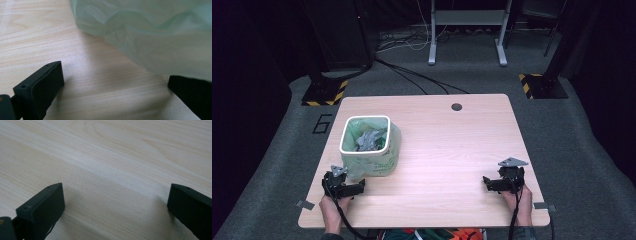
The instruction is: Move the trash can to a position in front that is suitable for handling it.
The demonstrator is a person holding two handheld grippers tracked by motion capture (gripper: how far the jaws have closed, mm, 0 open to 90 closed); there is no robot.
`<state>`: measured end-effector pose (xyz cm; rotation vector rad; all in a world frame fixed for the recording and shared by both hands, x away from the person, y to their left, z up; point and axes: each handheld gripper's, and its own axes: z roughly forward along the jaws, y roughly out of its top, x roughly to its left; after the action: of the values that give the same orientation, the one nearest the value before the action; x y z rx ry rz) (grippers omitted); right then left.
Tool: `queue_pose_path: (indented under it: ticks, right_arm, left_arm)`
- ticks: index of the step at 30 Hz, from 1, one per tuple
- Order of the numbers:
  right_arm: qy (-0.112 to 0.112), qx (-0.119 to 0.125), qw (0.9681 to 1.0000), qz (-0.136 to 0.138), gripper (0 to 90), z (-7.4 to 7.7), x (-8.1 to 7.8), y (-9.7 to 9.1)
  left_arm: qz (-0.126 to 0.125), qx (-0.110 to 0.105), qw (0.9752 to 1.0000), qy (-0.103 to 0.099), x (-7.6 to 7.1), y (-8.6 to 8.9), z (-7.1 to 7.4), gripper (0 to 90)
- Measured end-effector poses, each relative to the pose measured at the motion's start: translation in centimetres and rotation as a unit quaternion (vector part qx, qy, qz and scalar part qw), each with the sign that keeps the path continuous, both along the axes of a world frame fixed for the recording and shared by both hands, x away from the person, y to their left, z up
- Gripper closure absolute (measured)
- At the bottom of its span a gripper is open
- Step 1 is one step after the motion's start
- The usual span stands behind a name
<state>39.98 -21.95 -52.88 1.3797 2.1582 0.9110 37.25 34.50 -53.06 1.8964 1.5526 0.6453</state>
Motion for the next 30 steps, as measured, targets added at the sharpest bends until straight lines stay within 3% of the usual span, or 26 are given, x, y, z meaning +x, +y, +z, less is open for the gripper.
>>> queue_pose_path:
  ticks: [11, 30]
  right_arm:
    - [0.000, 0.000, 1.0000, 0.000, 0.4, 0.0, 0.0, 0.0]
    - [0.000, 0.000, 1.0000, -0.001, 0.4, 0.0, 0.0, 0.0]
  left_arm:
    - [-0.008, 0.006, 0.9999, 0.007, -0.2, 0.1, 0.3, 0.0]
    - [-0.014, -0.004, 0.9999, -0.005, -1.2, 0.6, 3.1, 0.2]
